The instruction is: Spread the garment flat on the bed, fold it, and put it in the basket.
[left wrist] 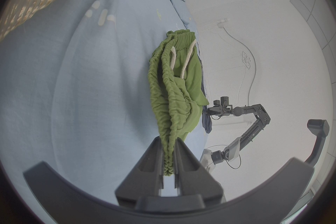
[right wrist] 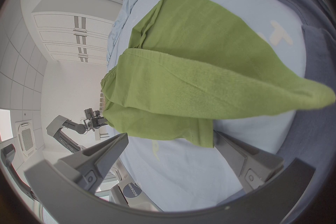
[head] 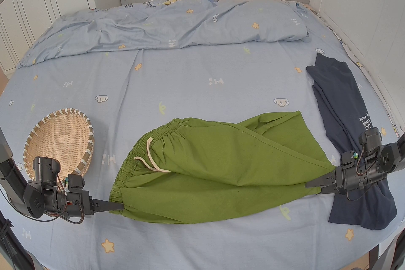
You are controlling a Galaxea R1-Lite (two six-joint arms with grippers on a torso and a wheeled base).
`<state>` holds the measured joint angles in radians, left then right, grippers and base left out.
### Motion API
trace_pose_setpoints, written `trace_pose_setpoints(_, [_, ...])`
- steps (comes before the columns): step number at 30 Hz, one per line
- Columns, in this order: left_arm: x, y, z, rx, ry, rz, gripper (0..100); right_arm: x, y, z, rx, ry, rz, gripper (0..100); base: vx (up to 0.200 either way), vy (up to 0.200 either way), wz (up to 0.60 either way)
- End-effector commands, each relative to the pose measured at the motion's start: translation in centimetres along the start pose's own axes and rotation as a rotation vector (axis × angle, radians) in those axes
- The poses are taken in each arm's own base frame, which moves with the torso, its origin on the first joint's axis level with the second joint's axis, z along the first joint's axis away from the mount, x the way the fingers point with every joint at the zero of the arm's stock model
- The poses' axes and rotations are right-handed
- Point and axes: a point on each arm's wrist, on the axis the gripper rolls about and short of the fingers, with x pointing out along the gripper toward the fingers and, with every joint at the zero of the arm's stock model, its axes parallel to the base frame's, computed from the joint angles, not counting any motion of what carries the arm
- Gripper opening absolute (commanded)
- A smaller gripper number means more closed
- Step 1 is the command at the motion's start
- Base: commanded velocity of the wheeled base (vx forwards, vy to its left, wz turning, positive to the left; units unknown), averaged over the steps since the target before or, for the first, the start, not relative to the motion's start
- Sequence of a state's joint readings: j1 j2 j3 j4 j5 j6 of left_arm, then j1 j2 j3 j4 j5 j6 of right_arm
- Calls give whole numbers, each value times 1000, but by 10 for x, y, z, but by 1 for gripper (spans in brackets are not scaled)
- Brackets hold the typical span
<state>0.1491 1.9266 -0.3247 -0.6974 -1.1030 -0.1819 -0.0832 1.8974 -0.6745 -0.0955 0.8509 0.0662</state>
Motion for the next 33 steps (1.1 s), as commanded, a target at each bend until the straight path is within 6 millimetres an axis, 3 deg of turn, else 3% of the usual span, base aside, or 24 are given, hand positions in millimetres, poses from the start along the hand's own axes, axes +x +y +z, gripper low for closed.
trace_pose_setpoints(1, [0,0,0,0,-1,1,0,5,-6,1,16,13,0,100,0,0,0])
trace_pose_setpoints(20, [0,0,1,3,-3,0,0,4,-26,7,34,-43,74,100,0,0,0])
trace_pose_setpoints(21, [0,0,1,3,-3,0,0,5,-26,8,35,-42,73,0,0,0,0])
trace_pose_setpoints(33, [0,1,1,1,-3,1,0,4,-34,7,53,-47,68,0,0,0,0])
